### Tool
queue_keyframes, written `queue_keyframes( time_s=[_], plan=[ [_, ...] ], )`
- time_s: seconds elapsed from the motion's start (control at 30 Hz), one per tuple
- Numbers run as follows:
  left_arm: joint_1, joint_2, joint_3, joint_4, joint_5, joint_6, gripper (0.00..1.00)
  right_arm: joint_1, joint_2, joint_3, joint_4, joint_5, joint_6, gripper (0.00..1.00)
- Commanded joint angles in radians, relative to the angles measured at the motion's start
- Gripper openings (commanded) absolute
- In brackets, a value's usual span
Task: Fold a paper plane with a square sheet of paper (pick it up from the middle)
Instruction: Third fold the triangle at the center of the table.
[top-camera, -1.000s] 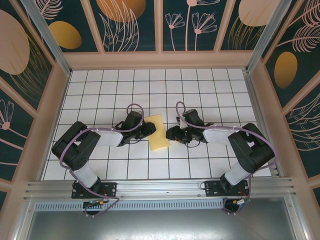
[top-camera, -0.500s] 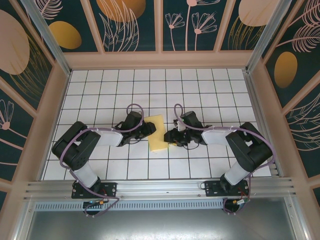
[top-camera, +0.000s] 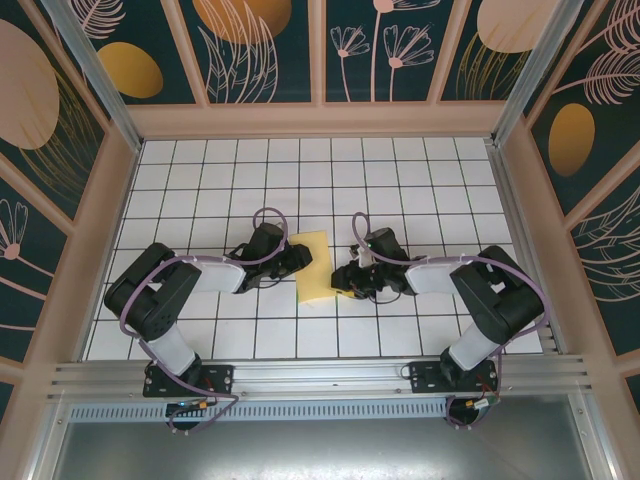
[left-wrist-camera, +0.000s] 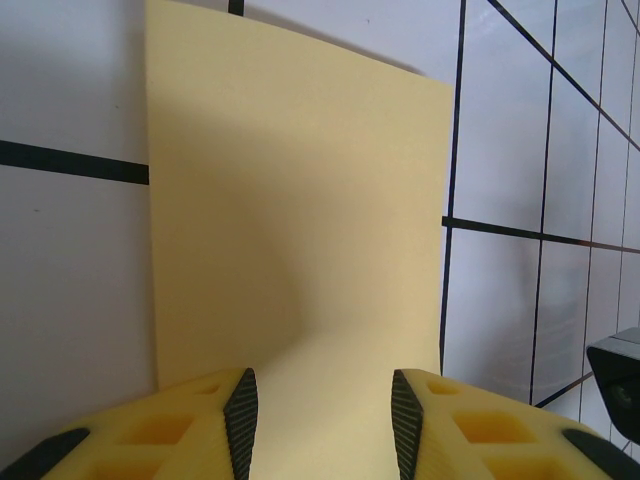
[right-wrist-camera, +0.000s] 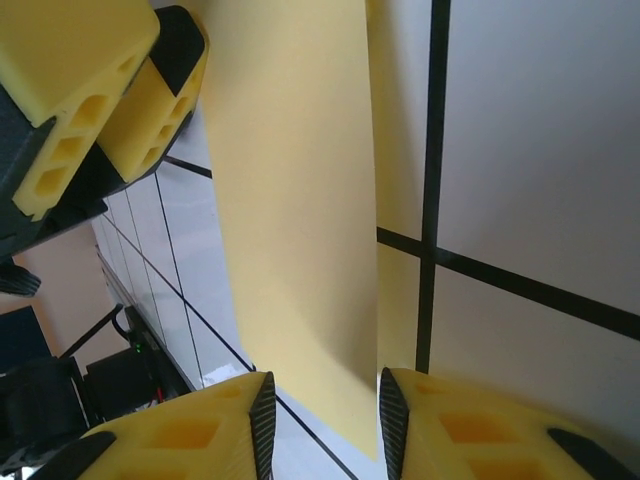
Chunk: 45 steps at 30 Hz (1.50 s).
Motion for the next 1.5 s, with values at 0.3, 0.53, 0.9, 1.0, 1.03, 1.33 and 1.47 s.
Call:
queue_keyframes(
  time_s=[0.3,0.53,0.9,1.0,1.03,1.33,1.47],
  plan=[
    [-0.006,0.060,-0.030,-0.027,-0.008,-0.004,0.43,-0.009,-0.020,-0.037,0.109,-0.067,0.079,0.28],
    [-0.008,0.053,-0.028,-0.025,-0.006,0.001,0.43,-0.011,-0.024,-0.036,0.130,-0.049,0.112,0.08],
    [-0.008,0.053,-0.007,-0.025,0.010,0.015,0.43,0.021,0.053,0.059,0.209,-0.035,0.179,0.01],
    [-0.008,0.020,0.013,-0.035,0.025,0.037,0.44,0.028,0.095,0.086,0.227,-0.028,0.191,0.01],
    [-0.008,-0.019,0.024,-0.040,0.017,0.044,0.44,0.029,0.109,0.096,0.228,-0.024,0.191,0.01],
    [-0.007,-0.049,0.160,-0.284,-0.206,0.129,0.41,0.031,0.174,0.138,0.229,-0.001,0.186,0.01],
    [-0.009,-0.004,0.182,-0.304,-0.230,0.128,0.32,0.033,0.188,0.141,0.251,-0.004,0.189,0.01]
  ],
)
